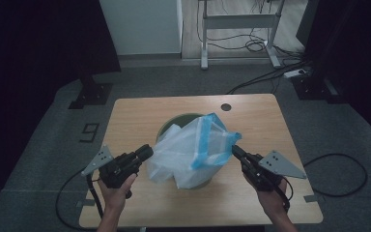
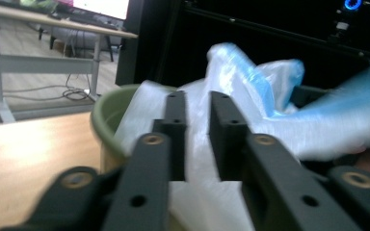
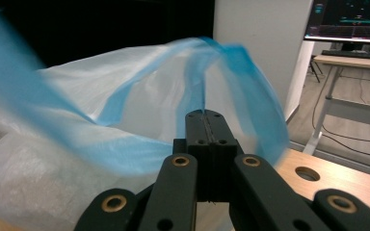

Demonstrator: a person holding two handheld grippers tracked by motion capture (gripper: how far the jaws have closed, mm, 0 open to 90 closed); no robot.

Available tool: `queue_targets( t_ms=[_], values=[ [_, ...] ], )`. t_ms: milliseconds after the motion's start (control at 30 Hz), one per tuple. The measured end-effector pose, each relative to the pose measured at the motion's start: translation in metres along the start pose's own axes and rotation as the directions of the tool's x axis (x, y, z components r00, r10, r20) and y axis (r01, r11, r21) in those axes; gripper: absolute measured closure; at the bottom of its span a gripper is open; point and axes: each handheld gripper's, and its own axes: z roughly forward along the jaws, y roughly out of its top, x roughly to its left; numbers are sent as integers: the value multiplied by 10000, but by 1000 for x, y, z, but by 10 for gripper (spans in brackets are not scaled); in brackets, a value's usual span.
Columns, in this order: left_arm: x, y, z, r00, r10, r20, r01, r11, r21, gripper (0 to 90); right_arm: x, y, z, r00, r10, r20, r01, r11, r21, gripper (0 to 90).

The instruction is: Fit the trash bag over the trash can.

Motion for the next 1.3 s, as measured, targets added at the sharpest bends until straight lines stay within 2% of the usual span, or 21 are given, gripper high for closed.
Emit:
queue_targets(
  t_ms=[100, 233, 367, 433, 500, 567, 667, 700, 800, 900, 967, 1067, 1200, 1300],
  values=[
    [-4, 15, 8, 9992, 378, -142, -375, 9990, 236, 647, 1, 0, 1, 10000, -44, -69, 44, 10000, 40, 890],
    [-4, 30, 27, 9969, 729, -295, -698, 9931, 937, 532, 0, -1, 1, 9999, -79, -62, 79, 10000, 57, 891],
    [1, 37, 49, 9971, 765, -11, -748, 9783, 1934, 445, 1, 0, 1, 9998, -168, -103, 169, 9998, 63, 890],
    [2, 37, 58, 9971, 752, 129, -761, 9691, 2346, 431, 1, 0, 1, 9997, -230, -112, 231, 9997, 49, 891],
    [3, 35, 65, 9963, 862, 50, -845, 9620, 2596, 433, 1, 1, 1, 9996, -245, -120, 245, 9997, 41, 890],
    [2, 33, 68, 9956, 932, 13, -901, 9586, 2703, 450, 1, 0, 1, 9996, -242, -113, 243, 9997, 52, 891],
    [1, 30, 71, 9938, 1111, -71, -1047, 9544, 2796, 574, 2, -1, 1, 9996, -265, -115, 266, 9996, 66, 891],
    [1, 29, 71, 9938, 1106, -106, -1033, 9547, 2791, 645, 2, -1, 1, 9996, -248, -108, 249, 9996, 90, 890],
    [0, 28, 71, 9931, 1135, -307, -1005, 9551, 2787, 779, 1, -1, 1, 9997, -243, -81, 243, 9997, 91, 890],
    [1, 27, 69, 9906, 1232, -592, -1033, 9585, 2658, 879, 1, -1, 1, 9997, -245, -67, 246, 9997, 94, 891],
    [2, 28, 67, 9889, 1252, -800, -1025, 9646, 2429, 895, 1, -2, 1, 9997, -248, -65, 249, 9996, 103, 891],
    [7, 29, 63, 9866, 1117, -1189, -891, 9795, 1808, 897, 0, -3, 2, 9997, -243, -37, 244, 9995, 185, 890],
    [18, 33, 57, 9824, 822, -1676, -646, 9921, 1078, 897, -6, -2, 8, 9992, -399, 70, 396, 9983, 433, 890],
    [25, 36, 56, 9807, 569, -1868, -442, 9965, 715, 897, -13, 2, 17, 9981, -556, 272, 538, 9965, 634, 891]
  ],
)
